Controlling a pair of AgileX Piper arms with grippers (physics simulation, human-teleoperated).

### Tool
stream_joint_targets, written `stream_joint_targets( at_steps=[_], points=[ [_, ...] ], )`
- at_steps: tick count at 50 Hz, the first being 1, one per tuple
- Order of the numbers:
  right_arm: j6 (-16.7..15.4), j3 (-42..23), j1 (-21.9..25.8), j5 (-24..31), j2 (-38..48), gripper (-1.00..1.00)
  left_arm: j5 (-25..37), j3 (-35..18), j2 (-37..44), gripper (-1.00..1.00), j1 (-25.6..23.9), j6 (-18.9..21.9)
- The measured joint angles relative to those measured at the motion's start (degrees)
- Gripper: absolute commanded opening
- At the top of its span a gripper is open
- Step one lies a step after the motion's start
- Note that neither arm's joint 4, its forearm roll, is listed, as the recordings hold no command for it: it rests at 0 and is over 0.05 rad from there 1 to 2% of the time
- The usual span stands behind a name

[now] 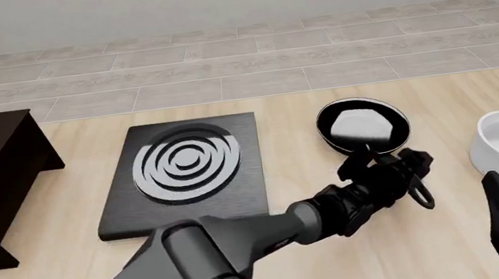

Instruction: Put the frying pan on top of the cabinet.

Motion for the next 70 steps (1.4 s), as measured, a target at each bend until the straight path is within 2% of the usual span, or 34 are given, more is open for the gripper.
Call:
stream_joint_targets(
  at_steps=[15, 16, 28, 45, 56, 70],
  points=[
    [0.33, 0.0, -0.33, -0.56, 0.62, 1.0, 1.59, -3.74, 1.77, 1.0, 0.19, -1.92],
    [0.34, 0.0, -0.35, -0.59, 0.65, 1.0, 1.7, -3.95, 1.87, -1.0, 0.2, -2.06],
    [0.36, 0.0, -0.54, -0.39, 0.38, 1.0, 2.49, -4.94, 2.24, -1.0, 0.66, -3.5],
    [0.14, 0.0, -0.58, 0.35, -0.48, 1.0, 0.45, -3.09, 1.6, -1.0, 1.06, -5.18],
    [-0.03, 0.01, -0.48, 0.04, -0.13, 1.0, -1.48, 2.42, -1.16, -1.0, 1.92, -2.99],
    [-0.28, -0.04, -0.33, -0.41, 0.35, 1.0, -5.23, 12.32, -6.57, -1.0, 2.92, 1.7]
  ],
)
